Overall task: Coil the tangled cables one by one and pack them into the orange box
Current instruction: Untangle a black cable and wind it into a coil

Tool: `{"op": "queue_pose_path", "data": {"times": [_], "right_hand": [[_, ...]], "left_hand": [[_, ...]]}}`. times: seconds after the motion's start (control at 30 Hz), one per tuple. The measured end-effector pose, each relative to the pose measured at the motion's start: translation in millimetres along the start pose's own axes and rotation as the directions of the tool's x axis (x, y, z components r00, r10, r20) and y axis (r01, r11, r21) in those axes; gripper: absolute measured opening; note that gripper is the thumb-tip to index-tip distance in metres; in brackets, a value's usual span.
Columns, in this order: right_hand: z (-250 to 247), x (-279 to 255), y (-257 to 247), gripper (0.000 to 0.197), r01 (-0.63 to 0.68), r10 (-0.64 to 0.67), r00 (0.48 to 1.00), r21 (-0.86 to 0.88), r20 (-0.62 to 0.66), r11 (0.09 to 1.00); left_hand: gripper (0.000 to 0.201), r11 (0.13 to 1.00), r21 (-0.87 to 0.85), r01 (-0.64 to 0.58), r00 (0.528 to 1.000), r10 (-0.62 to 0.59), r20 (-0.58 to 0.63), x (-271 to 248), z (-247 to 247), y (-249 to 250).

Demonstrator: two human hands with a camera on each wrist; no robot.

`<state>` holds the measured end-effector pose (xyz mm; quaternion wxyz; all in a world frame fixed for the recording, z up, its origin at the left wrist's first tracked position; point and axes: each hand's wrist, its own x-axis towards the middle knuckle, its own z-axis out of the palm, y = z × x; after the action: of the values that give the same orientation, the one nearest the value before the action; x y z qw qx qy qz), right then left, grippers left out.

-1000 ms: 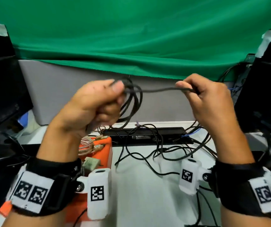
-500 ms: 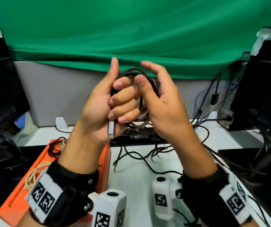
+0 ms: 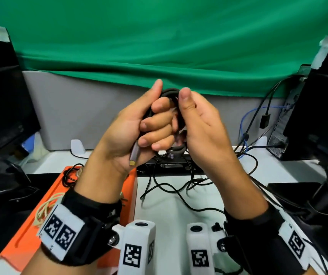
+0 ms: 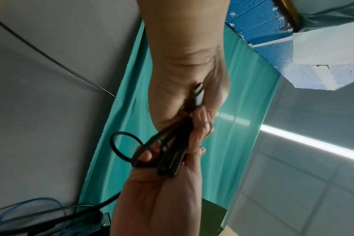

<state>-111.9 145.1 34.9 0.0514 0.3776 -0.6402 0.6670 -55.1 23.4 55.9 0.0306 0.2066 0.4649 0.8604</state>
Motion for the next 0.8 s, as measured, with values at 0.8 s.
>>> {"op": "queue_pose_path", "data": {"times": [0.8], "right_hand": [[-34.3,0.9,-15.2,0.065,0.018,-0.001,0.993,-0.142,0.117,0.990]], "left_hand": [[0.051,0.983,-0.183,0.024,0.980,0.013,0.200,-0.1,7.0,-3.4]]}}
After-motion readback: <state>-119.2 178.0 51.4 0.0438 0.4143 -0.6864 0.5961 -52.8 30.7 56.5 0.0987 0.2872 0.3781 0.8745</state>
